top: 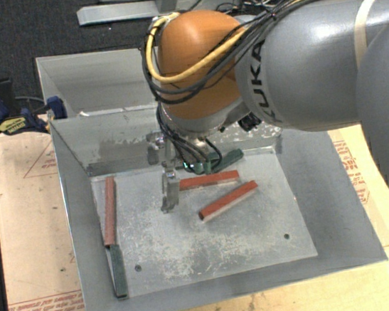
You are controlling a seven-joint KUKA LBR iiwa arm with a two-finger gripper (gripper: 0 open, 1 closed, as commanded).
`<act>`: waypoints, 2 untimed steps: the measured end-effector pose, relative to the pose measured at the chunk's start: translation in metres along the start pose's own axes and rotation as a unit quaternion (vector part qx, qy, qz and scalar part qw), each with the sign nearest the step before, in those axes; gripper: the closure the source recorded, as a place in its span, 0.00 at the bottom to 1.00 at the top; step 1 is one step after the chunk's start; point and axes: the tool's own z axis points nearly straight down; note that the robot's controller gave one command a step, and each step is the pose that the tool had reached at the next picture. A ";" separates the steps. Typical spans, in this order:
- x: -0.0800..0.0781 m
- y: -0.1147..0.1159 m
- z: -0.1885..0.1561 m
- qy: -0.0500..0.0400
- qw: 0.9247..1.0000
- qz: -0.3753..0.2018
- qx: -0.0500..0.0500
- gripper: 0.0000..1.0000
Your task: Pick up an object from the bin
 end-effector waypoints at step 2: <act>-0.042 -0.118 0.142 -0.004 0.986 -0.166 0.001 0.00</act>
Offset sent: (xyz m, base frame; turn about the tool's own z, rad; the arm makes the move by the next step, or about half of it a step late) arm -0.0080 -0.0569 -0.0848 -0.1585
